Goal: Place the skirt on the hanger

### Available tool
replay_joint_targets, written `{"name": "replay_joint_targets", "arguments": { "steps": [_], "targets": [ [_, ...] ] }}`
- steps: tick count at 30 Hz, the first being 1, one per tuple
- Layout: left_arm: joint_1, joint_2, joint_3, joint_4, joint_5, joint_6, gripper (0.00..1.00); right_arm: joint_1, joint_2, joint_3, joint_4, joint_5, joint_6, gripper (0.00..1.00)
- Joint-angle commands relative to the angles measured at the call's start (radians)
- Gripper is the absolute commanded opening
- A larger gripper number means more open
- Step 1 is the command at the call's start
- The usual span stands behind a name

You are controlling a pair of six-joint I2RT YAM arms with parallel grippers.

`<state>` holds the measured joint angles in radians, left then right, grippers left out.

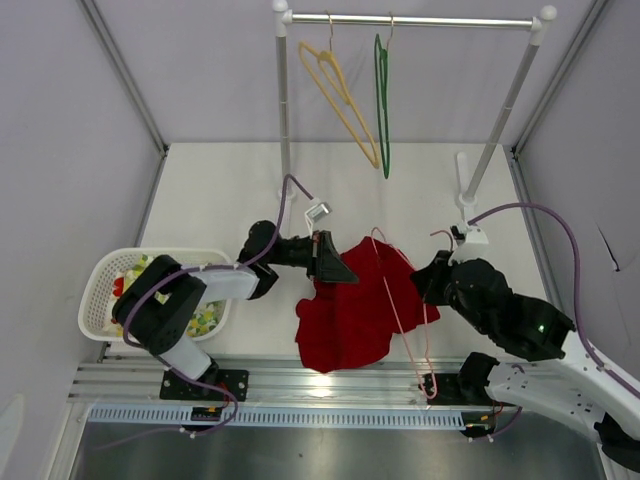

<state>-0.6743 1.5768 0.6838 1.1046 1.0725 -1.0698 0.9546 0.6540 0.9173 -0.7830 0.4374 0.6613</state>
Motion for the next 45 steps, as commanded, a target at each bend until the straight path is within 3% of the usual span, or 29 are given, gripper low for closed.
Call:
{"name": "replay_joint_targets", "arguments": {
  "steps": [1,3,4,5,7,11,13,14,18,21,28,33,38,41,45],
  "targets": [
    [0.109,0.055,-0.085,0.132,-0.006,-0.058,0.06,0.007,0.022,0.026,-0.015,0.055,0.001,0.0],
    [0.13,0.071,-0.099,-0.08,-0.042,0.08,0.07,0.009,0.035,-0.015,0.019,0.041,0.011,0.0],
    [0.131,0.072,-0.066,-0.358,-0.113,0.164,0.08,0.007,0.038,-0.037,0.054,0.023,0.018,0.0],
    [0.128,0.069,-0.043,-0.52,-0.171,0.355,0.09,0.009,0.041,-0.073,0.068,0.017,0.024,0.0],
    [0.102,0.083,0.034,-0.818,-0.315,0.479,0.1,0.012,0.038,-0.107,0.108,-0.015,0.041,0.0],
    [0.101,0.097,0.08,-0.965,-0.459,0.571,0.15,0.018,0.009,-0.182,0.175,-0.072,0.058,0.0],
    [0.101,0.095,0.098,-1.027,-0.499,0.593,0.21,0.019,0.016,-0.195,0.179,-0.086,0.058,0.0],
    [0.101,0.083,0.115,-1.046,-0.544,0.605,0.32,0.026,0.016,-0.195,0.176,-0.089,0.066,0.0],
    [0.088,0.011,0.166,-1.176,-0.652,0.64,0.48,0.042,0.007,-0.184,0.131,-0.036,0.08,0.0],
    [0.062,-0.078,0.236,-1.301,-0.777,0.671,0.54,0.041,0.013,-0.16,0.079,0.015,0.08,0.0],
    [-0.062,-0.169,0.431,-1.526,-1.107,0.608,0.59,0.041,0.044,-0.123,0.088,-0.006,0.052,0.0],
    [-0.175,-0.071,0.592,-1.649,-1.253,0.51,0.59,0.047,0.019,-0.144,0.154,-0.06,0.037,0.0],
    [-0.214,0.053,0.751,-1.738,-1.374,0.436,0.62,0.049,0.01,-0.152,0.172,-0.088,0.026,0.0],
    [-0.234,0.117,0.818,-1.899,-1.494,0.38,0.63,0.049,0.007,-0.149,0.165,-0.094,0.026,0.0],
    [-0.234,0.089,0.778,-1.953,-1.586,0.277,0.67,0.05,-0.001,-0.158,0.171,-0.109,0.024,0.0]
  ]
}}
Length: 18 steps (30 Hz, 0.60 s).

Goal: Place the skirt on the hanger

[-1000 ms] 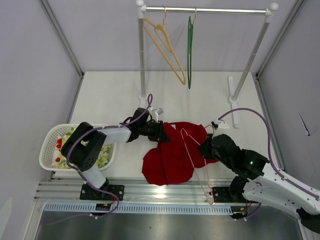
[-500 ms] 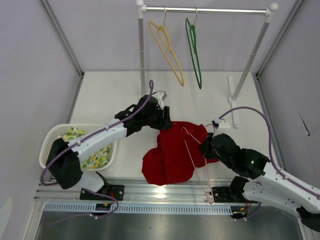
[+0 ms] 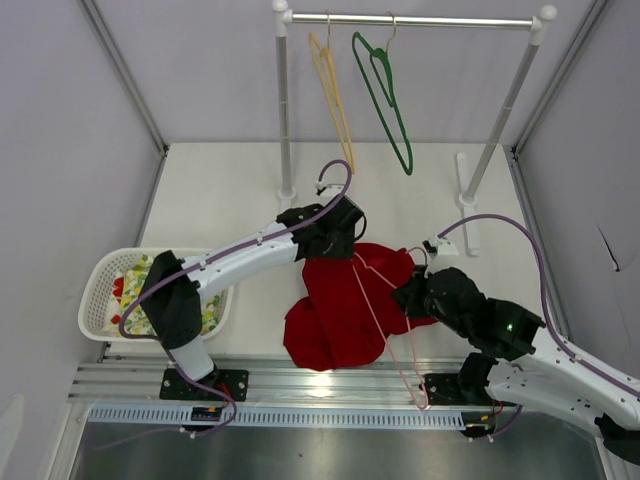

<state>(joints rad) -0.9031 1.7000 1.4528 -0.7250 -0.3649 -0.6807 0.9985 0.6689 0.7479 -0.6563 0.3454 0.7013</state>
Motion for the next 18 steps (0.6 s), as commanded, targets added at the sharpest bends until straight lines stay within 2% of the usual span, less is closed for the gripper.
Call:
{"name": "replay_joint_targets", "arguments": {
  "steps": [1,3,5,18],
  "targets": [
    [-0.005,-0.042,0.004,-0.132,-0.161,-0.146,0.72,0.006,-0.015,0.005,0.046,-0.02,-0.016,0.0],
    [-0.005,-0.059,0.004,-0.155,-0.189,-0.173,0.81,0.006,-0.015,-0.002,0.052,-0.029,-0.016,0.0],
    [0.001,-0.054,0.018,-0.207,-0.216,-0.194,0.84,0.006,-0.02,-0.008,0.058,-0.034,-0.014,0.0],
    [0.062,0.024,0.027,-0.249,-0.131,-0.413,0.85,0.009,-0.032,-0.028,0.076,-0.049,-0.022,0.0]
  ]
}}
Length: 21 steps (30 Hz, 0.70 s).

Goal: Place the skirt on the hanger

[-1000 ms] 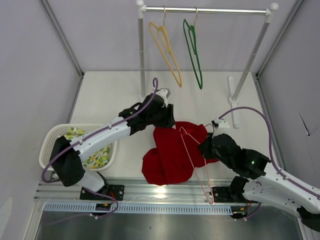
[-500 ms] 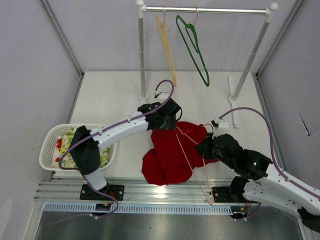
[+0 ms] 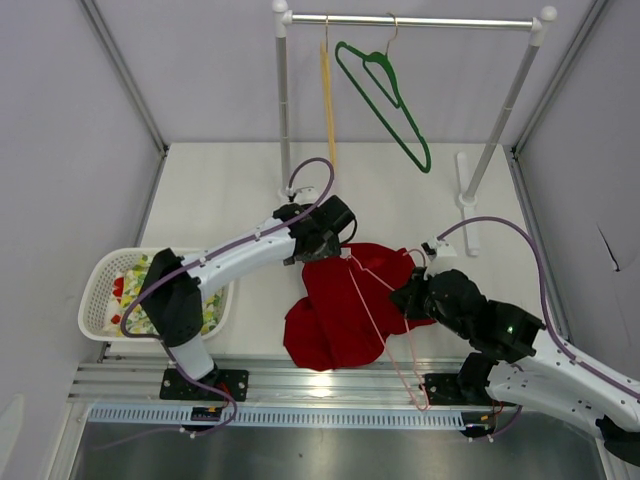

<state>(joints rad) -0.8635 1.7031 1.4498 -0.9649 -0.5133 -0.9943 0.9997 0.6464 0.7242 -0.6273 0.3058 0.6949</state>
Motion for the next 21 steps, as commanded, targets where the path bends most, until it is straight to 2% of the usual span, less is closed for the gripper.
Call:
{"name": "replay_joint_targets", "arguments": {
  "steps": [1,8,15,20,21],
  "targets": [
    [0.029,0.027,0.032,-0.011,0.022,-0.113,0.86,0.005,-0.01,-0.005,0.049,-0.01,-0.017,0.0],
    [0.069,0.059,-0.035,0.055,0.139,-0.198,0.82,0.007,-0.011,0.004,0.046,-0.013,-0.032,0.0],
    [0.092,0.061,-0.109,0.112,0.212,-0.236,0.68,0.007,-0.014,0.009,0.038,-0.011,-0.035,0.0],
    [0.1,0.058,-0.115,0.138,0.231,-0.23,0.42,0.007,-0.016,0.014,0.032,-0.004,-0.038,0.0],
    [0.101,0.053,-0.115,0.138,0.228,-0.221,0.31,0.007,-0.016,0.014,0.031,-0.002,-0.037,0.0]
  ]
}}
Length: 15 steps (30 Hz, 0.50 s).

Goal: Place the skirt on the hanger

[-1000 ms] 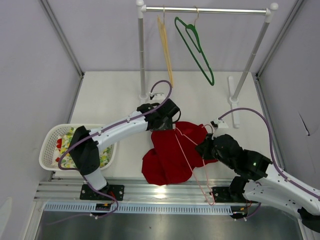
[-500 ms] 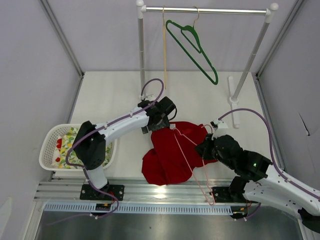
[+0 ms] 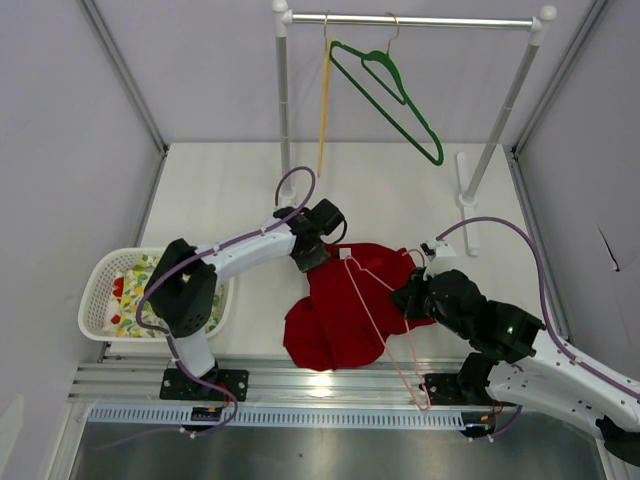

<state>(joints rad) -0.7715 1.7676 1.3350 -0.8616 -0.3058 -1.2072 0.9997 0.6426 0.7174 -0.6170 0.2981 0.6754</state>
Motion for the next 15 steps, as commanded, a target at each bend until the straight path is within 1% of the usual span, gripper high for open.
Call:
{"name": "replay_joint_targets", "arguments": {
  "steps": [1,2,3,4,5,6,7,8,9,10,11,12,14,15],
  "targets": [
    [0.012,-0.019,0.016,0.039,0.017,0.0,0.23,0.007,-0.014,0.02,0.019,0.009,-0.017,0.0],
    [0.015,-0.022,0.027,0.044,0.017,0.027,0.14,0.005,-0.012,0.02,0.02,0.007,-0.017,0.0],
    [0.018,-0.026,0.03,0.061,0.025,0.056,0.0,0.005,-0.012,0.02,0.019,0.009,-0.019,0.0],
    [0.026,-0.03,0.035,0.093,0.042,0.079,0.0,0.005,-0.012,0.02,0.017,0.01,-0.019,0.0],
    [0.028,-0.033,0.053,0.117,0.048,0.139,0.0,0.005,-0.011,0.022,0.014,0.018,-0.02,0.0],
    [0.034,-0.039,0.05,0.224,0.095,0.188,0.0,0.005,-0.009,0.031,0.005,0.025,-0.022,0.0],
    [0.037,-0.062,0.047,0.275,0.109,0.262,0.0,0.005,-0.009,0.036,0.0,0.044,-0.028,0.0],
    [0.037,-0.083,0.015,0.339,0.128,0.302,0.0,0.005,-0.011,0.045,-0.006,0.055,-0.033,0.0],
    [0.043,-0.114,-0.015,0.547,0.166,0.352,0.0,0.004,-0.011,0.066,-0.018,0.065,-0.037,0.0],
    [0.046,-0.182,-0.049,0.641,0.228,0.41,0.0,0.001,-0.015,0.079,-0.027,0.087,-0.043,0.0],
    [0.054,-0.216,-0.173,0.756,0.276,0.434,0.0,-0.001,-0.017,0.091,-0.032,0.093,-0.049,0.0],
    [0.073,-0.244,-0.21,0.958,0.334,0.448,0.0,-0.004,-0.02,0.114,-0.044,0.101,-0.054,0.0],
    [0.098,-0.299,-0.278,1.092,0.454,0.474,0.0,-0.013,-0.02,0.138,-0.059,0.119,-0.065,0.0],
    [0.112,-0.319,-0.322,1.209,0.476,0.486,0.0,-0.018,-0.017,0.152,-0.07,0.127,-0.071,0.0]
  ]
}}
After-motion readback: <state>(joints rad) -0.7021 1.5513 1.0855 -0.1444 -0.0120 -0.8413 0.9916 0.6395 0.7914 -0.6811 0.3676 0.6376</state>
